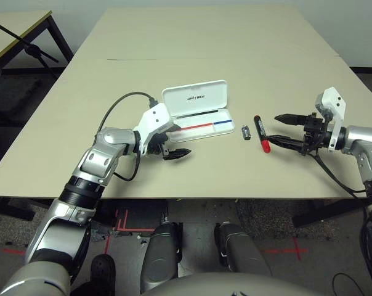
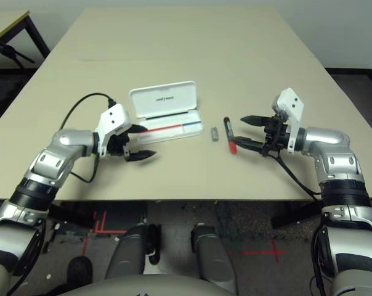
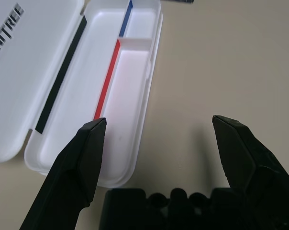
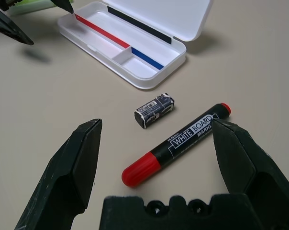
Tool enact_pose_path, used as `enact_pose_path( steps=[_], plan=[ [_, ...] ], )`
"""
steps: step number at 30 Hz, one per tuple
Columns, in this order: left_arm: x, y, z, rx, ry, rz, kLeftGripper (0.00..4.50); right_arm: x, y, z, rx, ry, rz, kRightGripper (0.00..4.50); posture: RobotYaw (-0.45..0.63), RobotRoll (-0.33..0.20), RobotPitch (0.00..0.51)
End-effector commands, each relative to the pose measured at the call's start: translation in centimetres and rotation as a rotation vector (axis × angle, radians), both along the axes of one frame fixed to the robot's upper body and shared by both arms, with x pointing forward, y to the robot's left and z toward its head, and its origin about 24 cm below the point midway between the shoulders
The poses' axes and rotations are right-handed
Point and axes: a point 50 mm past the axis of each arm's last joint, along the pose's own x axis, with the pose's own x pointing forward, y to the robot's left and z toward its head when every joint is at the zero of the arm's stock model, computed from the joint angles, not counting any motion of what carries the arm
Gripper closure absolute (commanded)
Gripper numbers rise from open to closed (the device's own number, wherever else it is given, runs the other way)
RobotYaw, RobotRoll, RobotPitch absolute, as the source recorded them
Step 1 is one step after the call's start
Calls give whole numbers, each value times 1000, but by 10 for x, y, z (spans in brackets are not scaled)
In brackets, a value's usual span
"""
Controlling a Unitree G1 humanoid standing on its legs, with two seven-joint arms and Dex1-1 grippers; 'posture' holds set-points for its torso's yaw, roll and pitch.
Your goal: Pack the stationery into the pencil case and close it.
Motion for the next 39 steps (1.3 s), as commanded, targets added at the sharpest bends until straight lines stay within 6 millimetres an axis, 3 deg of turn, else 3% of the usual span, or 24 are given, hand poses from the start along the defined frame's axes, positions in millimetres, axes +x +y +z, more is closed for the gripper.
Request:
enact_pose_path(
  steps=[1,12,13,17,25,39],
  plan=[
    [3,-2,-7,45,41,-4,25,-3,0,1,-19,-20,2,0,-118,0,91],
    [4,-3,-16,90,143,-25,25,-8,-3,0,-25,-42,-32,0,-157,0,91],
    [4,-4,-16,94,155,-26,189,-8,-4,0,-25,-44,-37,0,-158,0,91],
    [7,-3,-17,114,172,-23,1279,-10,-4,0,-25,-52,-49,0,-166,0,91],
    [11,1,-16,151,174,-24,4439,-10,-3,-2,-24,-58,-58,0,-170,0,92],
    [12,12,-2,187,92,-118,4479,-8,-1,-6,-26,-61,-52,0,-154,0,92]
  ],
)
